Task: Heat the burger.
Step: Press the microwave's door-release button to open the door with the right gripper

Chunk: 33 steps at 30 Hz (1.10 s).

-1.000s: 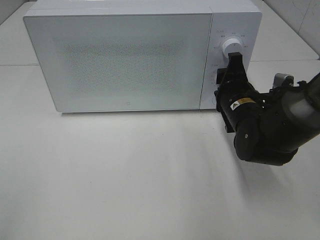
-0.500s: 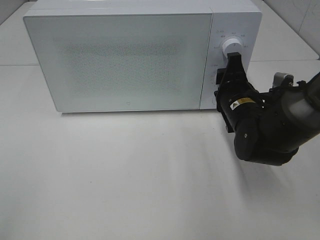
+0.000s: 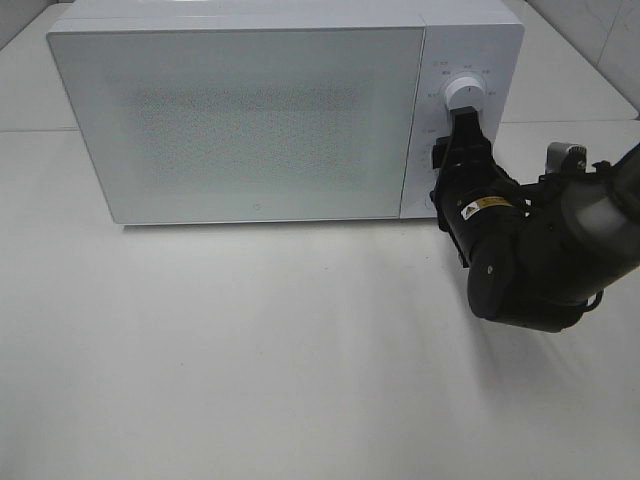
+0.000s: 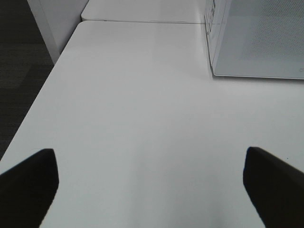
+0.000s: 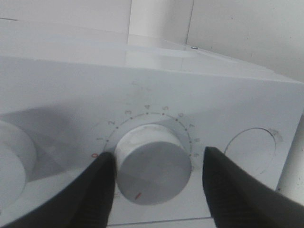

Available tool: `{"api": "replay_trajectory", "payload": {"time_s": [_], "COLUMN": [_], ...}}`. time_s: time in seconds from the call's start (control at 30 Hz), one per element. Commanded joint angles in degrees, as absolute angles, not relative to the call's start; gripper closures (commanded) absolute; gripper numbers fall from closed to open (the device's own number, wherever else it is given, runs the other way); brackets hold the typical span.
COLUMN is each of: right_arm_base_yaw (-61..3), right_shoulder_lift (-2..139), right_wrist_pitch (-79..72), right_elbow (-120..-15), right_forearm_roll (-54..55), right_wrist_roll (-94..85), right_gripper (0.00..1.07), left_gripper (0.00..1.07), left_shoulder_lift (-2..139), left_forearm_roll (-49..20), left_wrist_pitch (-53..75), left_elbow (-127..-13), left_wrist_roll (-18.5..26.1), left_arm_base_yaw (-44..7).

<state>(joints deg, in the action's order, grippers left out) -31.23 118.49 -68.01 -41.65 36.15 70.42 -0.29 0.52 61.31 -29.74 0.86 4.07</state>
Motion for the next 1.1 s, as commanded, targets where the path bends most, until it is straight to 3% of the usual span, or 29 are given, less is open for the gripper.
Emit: {"api": "replay_trajectory", "payload": {"time_s": [0.03, 0.43, 1.1], "right_arm_base_yaw": [-30.8, -31.5, -32.3], "right_shoulder_lift": [117.2, 114.9, 99.6], "right_wrist_pitch": [-82.2, -80.5, -61.7], "right_elbow": [-43.3, -42.6, -31.5], "right_forearm_roll": [36.2, 31.9, 28.4], "right_wrist_roll": [68.1, 63.1, 39.9], "right_gripper": [0.5, 0.33, 0.33], "left_gripper": [0.09, 0.09, 0.09], "left_shoulder_lift": [-1.1, -1.1, -1.1], "left_forearm_roll": [0.5, 0.5, 0.5], "left_wrist_pitch": [61.4, 61.4, 61.4], "left_elbow": [-29.7, -29.7, -29.7], "left_wrist_roll": [0.9, 0.9, 0.9], "left_arm_base_yaw": [4.2, 4.2, 4.2]}}
